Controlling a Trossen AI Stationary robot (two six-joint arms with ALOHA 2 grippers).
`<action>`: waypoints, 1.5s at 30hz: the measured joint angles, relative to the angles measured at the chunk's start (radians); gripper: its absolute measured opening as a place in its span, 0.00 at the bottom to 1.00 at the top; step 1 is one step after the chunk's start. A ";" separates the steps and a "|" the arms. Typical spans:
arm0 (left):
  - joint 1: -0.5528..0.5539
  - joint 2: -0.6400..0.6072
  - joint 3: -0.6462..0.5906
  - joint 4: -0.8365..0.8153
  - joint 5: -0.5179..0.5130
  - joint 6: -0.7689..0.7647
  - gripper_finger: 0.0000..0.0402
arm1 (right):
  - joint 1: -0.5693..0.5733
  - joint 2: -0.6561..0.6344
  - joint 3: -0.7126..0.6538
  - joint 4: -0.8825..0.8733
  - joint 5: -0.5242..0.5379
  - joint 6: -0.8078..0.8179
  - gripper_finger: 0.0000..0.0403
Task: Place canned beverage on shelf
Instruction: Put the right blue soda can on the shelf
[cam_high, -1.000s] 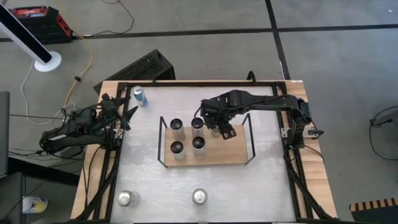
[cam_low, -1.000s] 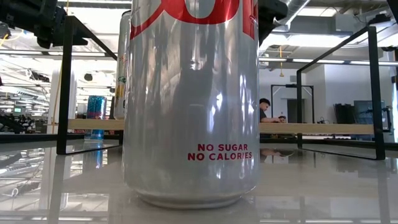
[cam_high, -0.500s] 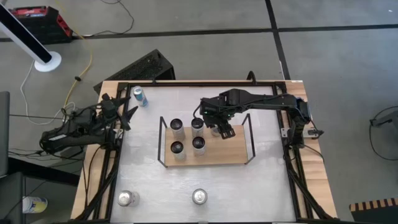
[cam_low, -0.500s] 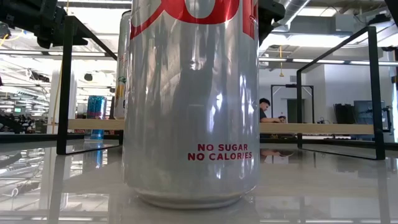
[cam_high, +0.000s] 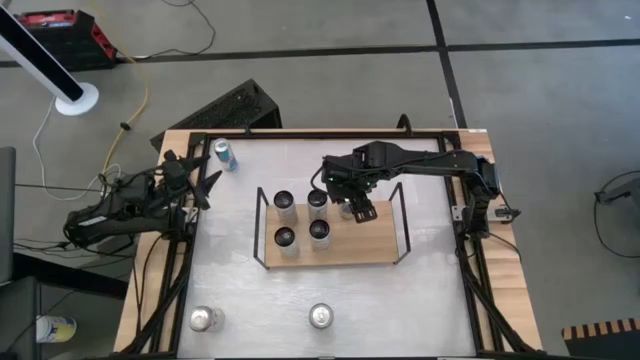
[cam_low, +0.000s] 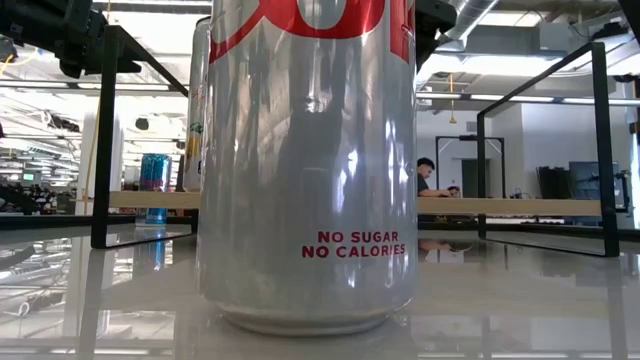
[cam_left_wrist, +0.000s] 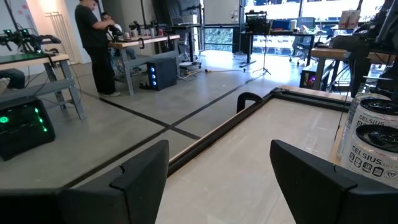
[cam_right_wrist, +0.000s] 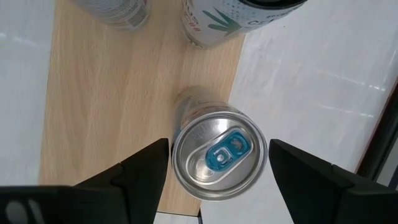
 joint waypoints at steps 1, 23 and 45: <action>0.000 0.000 0.000 0.000 0.000 0.000 0.66 | 0.000 0.000 0.000 -0.001 0.000 0.000 0.75; 0.000 0.000 0.000 0.000 0.000 0.000 0.66 | 0.000 0.000 0.000 -0.006 -0.001 0.081 0.75; 0.000 0.000 0.000 0.000 0.000 0.000 0.66 | 0.008 -0.003 0.001 -0.006 0.000 0.132 0.42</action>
